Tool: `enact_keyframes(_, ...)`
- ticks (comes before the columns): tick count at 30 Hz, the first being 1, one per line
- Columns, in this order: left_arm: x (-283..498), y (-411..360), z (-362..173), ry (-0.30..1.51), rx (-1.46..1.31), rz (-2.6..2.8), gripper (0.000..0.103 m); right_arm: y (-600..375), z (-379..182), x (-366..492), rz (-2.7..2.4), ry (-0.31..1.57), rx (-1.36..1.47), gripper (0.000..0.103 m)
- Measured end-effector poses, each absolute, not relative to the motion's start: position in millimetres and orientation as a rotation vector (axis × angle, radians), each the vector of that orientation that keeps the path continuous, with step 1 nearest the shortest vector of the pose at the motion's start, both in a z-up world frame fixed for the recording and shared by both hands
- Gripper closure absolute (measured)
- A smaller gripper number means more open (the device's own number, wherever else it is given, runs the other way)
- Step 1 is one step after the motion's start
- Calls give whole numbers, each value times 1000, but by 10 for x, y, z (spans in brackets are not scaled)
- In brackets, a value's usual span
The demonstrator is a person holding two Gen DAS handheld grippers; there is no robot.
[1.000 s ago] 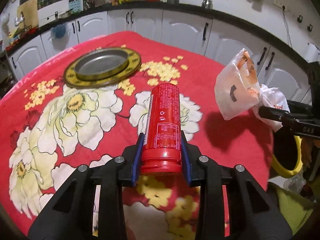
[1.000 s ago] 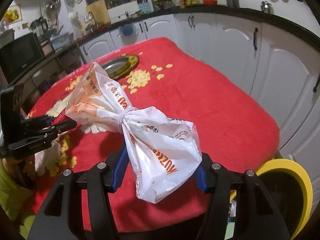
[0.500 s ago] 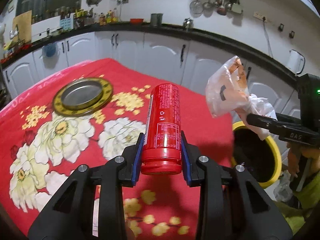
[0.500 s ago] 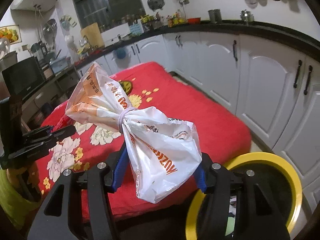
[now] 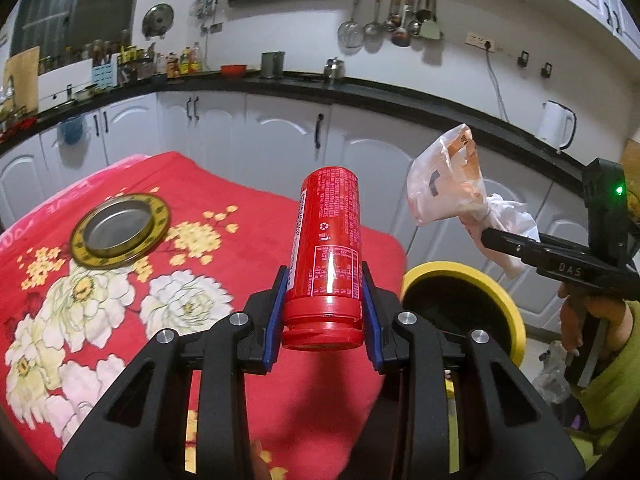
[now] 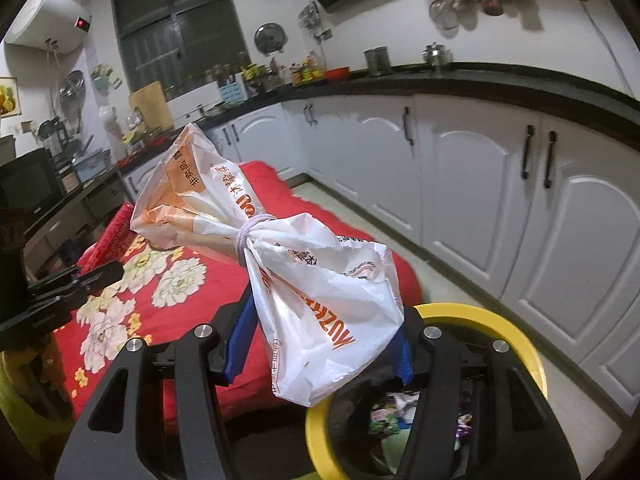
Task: Collect trash
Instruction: 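Lift the red can and white bag and carry them over the yellow bin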
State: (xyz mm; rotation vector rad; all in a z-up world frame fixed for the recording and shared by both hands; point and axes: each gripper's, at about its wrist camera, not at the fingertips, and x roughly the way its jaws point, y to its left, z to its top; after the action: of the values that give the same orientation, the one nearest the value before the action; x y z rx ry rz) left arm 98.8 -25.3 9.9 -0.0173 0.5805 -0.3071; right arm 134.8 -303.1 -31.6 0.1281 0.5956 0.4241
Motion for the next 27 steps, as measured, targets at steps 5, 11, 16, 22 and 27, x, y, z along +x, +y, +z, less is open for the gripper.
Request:
enact_keyframes(5,970,-466,156,562,-10,-351,77,-3253,-303,1294,376,580,143,49)
enact_keyframes(11,984,-737,153,558,-2,-409,77,-3527,-299,1176,306,557,143,49)
enact_keyframes(16,1005,-991,120,565,13,-460,77,-3744,-338,1121,240,551,147,49)
enact_keyframes(22,1001,-1253,72,577,39,-508,77,-3926,-433,1099,194,564,156,49)
enact_keyframes(27,1002,-1443,-13,599,61,-544,77,-4017,-489,1050,156,563,132,49)
